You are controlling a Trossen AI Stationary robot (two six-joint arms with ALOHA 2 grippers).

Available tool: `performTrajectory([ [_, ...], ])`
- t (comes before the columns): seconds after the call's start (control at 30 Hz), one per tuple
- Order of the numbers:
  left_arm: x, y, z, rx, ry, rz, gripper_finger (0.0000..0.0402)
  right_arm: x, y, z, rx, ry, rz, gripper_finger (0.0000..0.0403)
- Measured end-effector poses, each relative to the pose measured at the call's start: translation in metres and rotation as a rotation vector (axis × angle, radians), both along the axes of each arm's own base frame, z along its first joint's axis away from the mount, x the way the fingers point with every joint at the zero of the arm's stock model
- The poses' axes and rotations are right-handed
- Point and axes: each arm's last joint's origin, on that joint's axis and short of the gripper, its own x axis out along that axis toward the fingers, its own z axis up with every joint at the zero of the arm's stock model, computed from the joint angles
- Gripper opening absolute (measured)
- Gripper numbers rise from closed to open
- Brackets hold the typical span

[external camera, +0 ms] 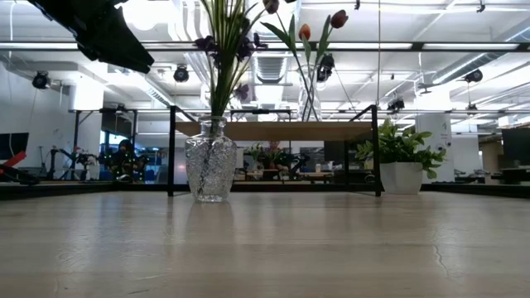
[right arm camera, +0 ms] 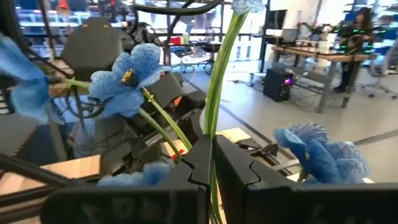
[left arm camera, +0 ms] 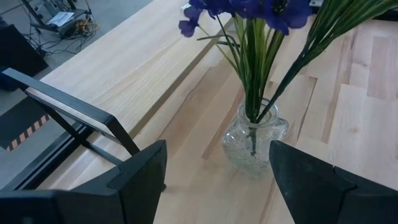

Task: Pick and place flowers into a vace then onto a shelf
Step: Put the blue flowers into the left transparent vase, then put the left transparent vase with flowers on the shelf

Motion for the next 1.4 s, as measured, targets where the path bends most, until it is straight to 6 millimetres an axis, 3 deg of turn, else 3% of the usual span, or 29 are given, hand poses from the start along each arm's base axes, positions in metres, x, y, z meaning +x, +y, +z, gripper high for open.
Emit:
performTrajectory([
  [0.53, 0.0, 0.0, 0.0, -0.002, -0.005, 0.0, 0.0267, 0.004, -0.017, -0.004, 0.083, -0.013, 0.085, 0.0013],
  [0.97, 0.0, 0.0, 0.0, -0.001, -0.001, 0.0, 0.0267, 0.004, -0.016, -0.004, 0.079, -0.007, 0.13, 0.01],
  [1.4, 0.0, 0.0, 0.0, -0.002, -0.001, 0.0, 0.0267, 0.0, -0.002, 0.034, -0.004, 0.103, 0.176, 0.013],
])
